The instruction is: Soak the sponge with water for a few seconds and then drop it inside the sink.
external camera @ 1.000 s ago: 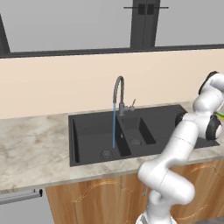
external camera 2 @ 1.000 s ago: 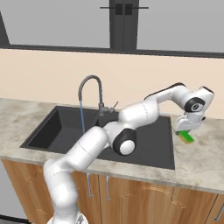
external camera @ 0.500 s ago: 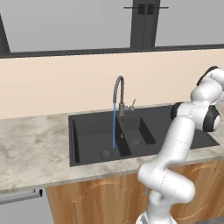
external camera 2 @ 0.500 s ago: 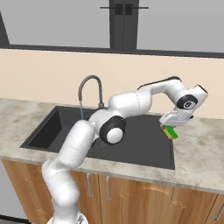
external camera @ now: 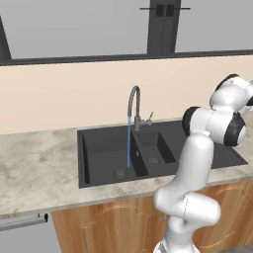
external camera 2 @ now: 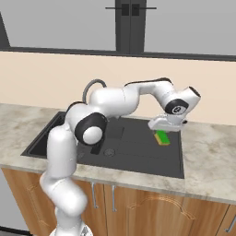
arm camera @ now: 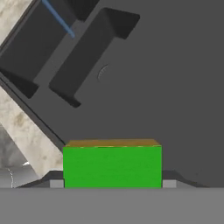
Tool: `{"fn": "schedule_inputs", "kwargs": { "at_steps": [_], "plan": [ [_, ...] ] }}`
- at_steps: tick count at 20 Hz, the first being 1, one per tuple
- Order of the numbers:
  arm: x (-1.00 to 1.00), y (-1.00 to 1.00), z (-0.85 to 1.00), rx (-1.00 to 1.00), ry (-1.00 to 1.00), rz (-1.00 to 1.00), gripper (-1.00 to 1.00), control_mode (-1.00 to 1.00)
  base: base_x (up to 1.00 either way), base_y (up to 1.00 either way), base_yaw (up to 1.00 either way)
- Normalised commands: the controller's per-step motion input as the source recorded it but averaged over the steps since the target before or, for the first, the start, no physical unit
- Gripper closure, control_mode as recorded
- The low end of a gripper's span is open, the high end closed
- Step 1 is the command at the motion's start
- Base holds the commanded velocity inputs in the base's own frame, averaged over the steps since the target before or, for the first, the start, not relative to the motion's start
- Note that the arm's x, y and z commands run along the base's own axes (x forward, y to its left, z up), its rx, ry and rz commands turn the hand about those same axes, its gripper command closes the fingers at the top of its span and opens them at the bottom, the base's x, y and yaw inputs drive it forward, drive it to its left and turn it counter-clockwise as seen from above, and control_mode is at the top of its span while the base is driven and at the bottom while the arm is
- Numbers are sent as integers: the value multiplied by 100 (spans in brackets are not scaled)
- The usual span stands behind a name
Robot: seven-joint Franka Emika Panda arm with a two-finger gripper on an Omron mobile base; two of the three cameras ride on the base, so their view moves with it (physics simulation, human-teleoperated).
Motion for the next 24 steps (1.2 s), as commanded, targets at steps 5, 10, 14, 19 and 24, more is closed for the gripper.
{"fn": "schedule_inputs", "kwargs": {
  "at_steps": [5, 10, 14, 19, 24],
  "plan": [
    [-80, 28, 67, 0, -1, 0, 100, -100, 0, 0, 0],
    [-55, 56, 23, -4, 0, 0, 100, -100, 0, 0, 0],
    [-38, 77, 5, -7, 0, 0, 100, -100, 0, 0, 0],
    [-16, 65, 0, -5, 0, 0, 100, -100, 0, 0, 0],
    [0, 51, 0, -1, 0, -8, 100, -100, 0, 0, 0]
  ]
}}
